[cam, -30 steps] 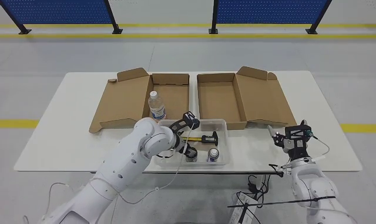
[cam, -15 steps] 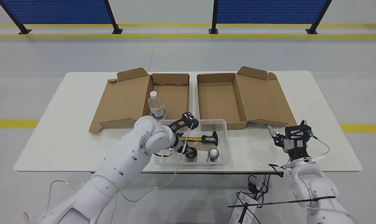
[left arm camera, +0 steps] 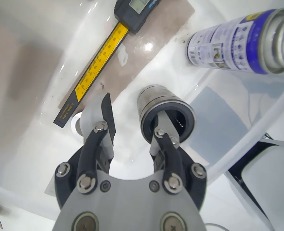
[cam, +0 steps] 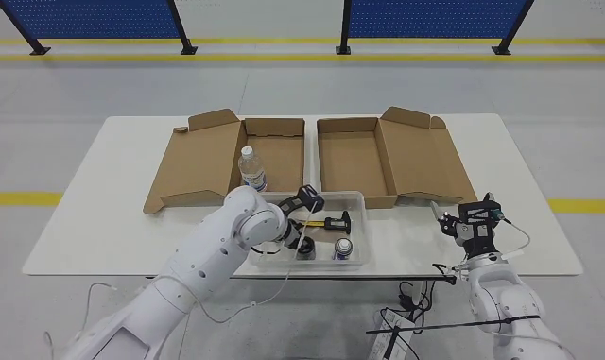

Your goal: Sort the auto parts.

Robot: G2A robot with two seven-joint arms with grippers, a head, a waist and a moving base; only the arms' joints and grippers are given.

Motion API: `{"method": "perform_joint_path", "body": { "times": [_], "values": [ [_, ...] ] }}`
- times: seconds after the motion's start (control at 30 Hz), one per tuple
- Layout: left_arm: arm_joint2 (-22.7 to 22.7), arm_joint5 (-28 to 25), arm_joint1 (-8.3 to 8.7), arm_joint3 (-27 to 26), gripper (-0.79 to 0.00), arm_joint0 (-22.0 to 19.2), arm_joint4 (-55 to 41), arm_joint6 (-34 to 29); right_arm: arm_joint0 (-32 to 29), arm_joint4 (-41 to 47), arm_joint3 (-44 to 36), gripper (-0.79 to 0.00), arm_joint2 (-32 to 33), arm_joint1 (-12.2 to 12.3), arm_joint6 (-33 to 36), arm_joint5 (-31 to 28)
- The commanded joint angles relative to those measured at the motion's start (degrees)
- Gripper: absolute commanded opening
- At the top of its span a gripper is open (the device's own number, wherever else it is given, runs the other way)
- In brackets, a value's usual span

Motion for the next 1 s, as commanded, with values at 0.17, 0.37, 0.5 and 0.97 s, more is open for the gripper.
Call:
{"method": "perform_joint_path", "body": {
  "times": [0.17, 0.37, 0.5, 0.97],
  "values": [
    [1.56, -0.07, -0.51, 0.96, -0.449, -0.52, -0.64, 0.11, 0.00, 0.00, 0.00, 0.000, 0.00, 0.00, 0.00, 0.00],
    [2.43, 0.00, -0.84, 1.65, -0.536, -0.90, -0.94, 0.42, 0.00, 0.00, 0.00, 0.000, 0.00, 0.00, 0.00, 0.00],
    [2.62, -0.04, -0.95, 1.97, -0.785, -1.15, -1.15, 0.56, 0.00, 0.00, 0.00, 0.000, 0.00, 0.00, 0.00, 0.00],
    [0.97, 0.55, -0.37, -2.30, -0.785, -0.48, -1.32, -0.16, 0.00, 0.00, 0.00, 0.000, 0.00, 0.00, 0.00, 0.00]
  ]
}}
